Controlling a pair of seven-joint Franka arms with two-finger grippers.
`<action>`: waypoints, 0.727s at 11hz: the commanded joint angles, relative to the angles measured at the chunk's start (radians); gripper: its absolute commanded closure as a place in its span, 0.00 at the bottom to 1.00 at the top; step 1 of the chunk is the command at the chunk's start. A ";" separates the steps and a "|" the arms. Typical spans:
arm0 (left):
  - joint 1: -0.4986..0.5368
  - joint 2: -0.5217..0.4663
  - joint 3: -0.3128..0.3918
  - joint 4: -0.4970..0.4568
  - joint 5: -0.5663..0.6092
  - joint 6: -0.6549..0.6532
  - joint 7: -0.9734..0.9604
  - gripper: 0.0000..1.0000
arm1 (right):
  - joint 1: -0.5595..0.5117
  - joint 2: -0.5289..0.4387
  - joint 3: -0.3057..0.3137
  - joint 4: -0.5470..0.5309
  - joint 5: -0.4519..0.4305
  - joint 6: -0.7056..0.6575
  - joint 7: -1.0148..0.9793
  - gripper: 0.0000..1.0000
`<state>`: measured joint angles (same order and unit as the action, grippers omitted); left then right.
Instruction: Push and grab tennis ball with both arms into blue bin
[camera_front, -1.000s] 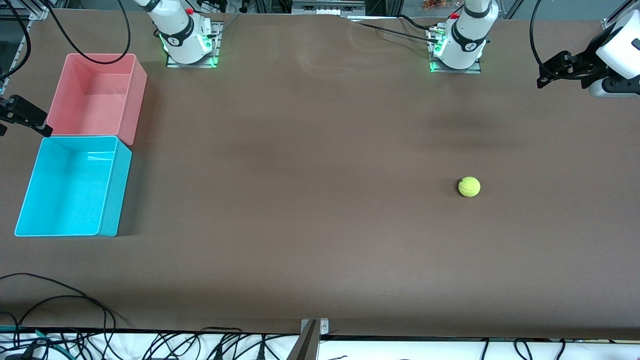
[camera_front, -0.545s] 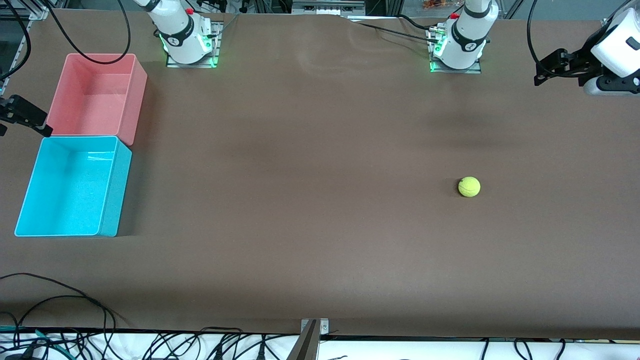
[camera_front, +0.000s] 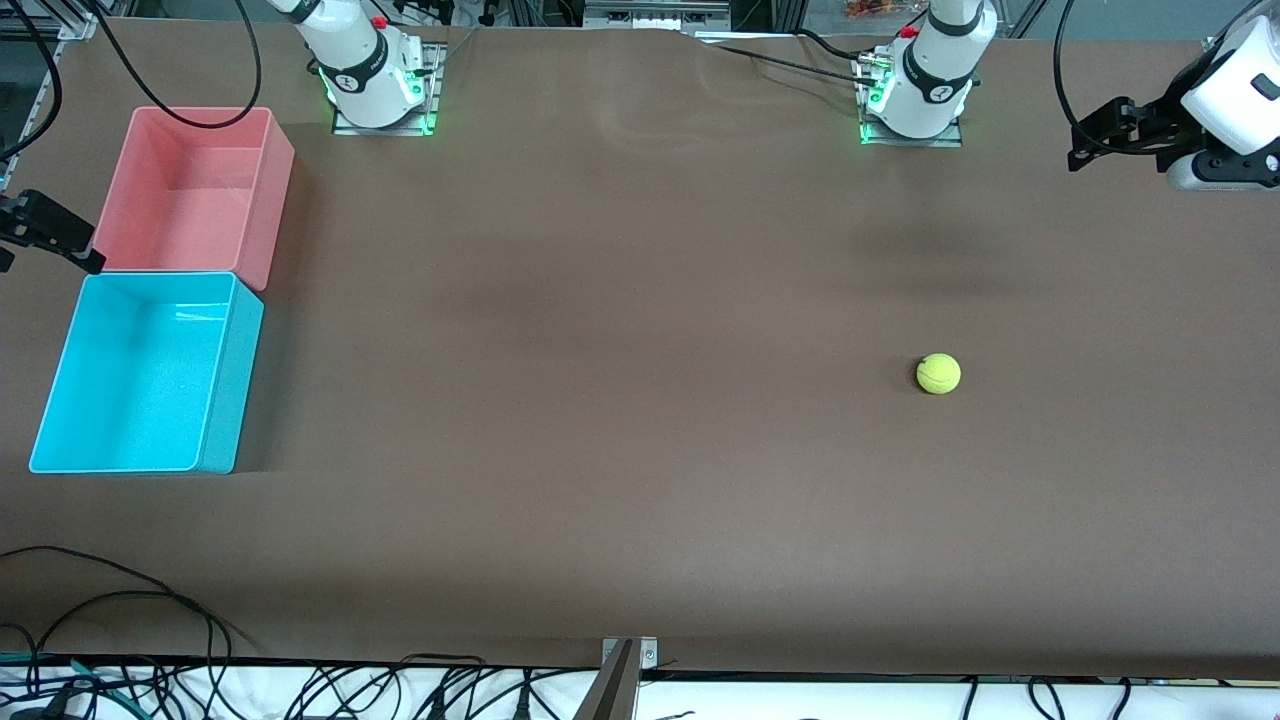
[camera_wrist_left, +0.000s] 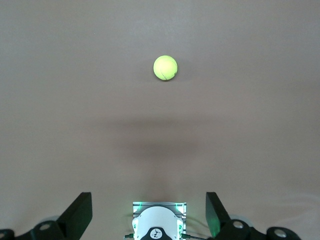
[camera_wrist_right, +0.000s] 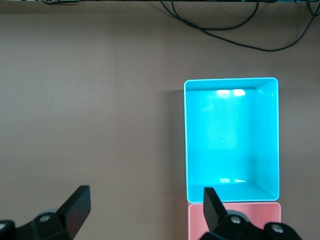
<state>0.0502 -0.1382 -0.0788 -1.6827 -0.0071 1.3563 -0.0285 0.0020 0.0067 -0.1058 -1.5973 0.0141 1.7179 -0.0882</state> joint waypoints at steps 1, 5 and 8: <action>0.000 -0.003 -0.001 0.011 -0.007 -0.014 0.013 0.00 | -0.004 0.006 0.003 0.019 0.007 -0.014 -0.008 0.00; -0.001 -0.003 -0.003 0.011 -0.007 -0.014 0.013 0.00 | -0.004 0.006 0.003 0.019 0.006 -0.014 -0.008 0.00; -0.001 -0.003 -0.004 0.017 -0.005 -0.014 0.013 0.00 | -0.004 0.006 0.003 0.019 0.006 -0.014 -0.008 0.00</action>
<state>0.0489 -0.1382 -0.0803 -1.6827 -0.0071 1.3563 -0.0285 0.0020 0.0068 -0.1058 -1.5973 0.0141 1.7179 -0.0882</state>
